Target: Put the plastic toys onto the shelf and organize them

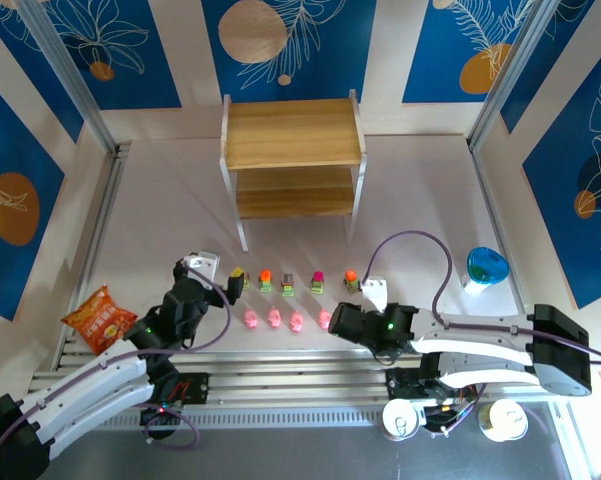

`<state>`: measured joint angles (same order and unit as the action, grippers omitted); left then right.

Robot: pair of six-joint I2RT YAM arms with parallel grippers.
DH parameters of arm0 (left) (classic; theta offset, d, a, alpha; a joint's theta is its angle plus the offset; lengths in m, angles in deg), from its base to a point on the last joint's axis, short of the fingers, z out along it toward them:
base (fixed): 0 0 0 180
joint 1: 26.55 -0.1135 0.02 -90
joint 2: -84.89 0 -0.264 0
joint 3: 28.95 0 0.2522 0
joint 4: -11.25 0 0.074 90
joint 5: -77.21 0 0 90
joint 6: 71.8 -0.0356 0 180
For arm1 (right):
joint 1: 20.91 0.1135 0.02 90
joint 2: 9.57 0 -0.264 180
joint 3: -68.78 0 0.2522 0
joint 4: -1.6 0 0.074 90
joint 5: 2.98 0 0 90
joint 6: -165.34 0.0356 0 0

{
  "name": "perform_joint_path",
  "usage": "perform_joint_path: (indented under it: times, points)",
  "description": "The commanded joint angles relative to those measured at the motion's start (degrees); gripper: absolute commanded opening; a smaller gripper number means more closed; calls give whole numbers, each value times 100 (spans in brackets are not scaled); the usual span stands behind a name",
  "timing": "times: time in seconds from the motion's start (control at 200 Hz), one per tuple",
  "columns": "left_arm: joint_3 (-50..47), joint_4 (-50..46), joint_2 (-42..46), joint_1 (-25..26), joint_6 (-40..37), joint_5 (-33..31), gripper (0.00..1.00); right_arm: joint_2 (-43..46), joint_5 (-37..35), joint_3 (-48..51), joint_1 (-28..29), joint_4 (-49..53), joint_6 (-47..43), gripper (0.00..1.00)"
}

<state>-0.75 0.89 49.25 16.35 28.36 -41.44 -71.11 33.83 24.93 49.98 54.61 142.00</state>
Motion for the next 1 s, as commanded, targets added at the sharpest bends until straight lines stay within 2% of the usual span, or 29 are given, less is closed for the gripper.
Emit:
perform_joint_path:
  times: [0.0, 0.36, 0.585, 0.995]
  points:
    - [139, 63, -81, 36, 66, -46, 100, -101, 73, 123, 31, -254, 322, 77]
    - [169, 20, -214, 43, 115, -98, 100, -829, 362, 196, 39, -721, 634, 70]
    - [174, 29, -244, 33, 123, -120, 100, -917, 301, 268, 57, -656, 1025, 62]
    - [184, 73, -410, 30, 143, -115, 100, -1244, 121, 287, 324, -506, 1611, 55]
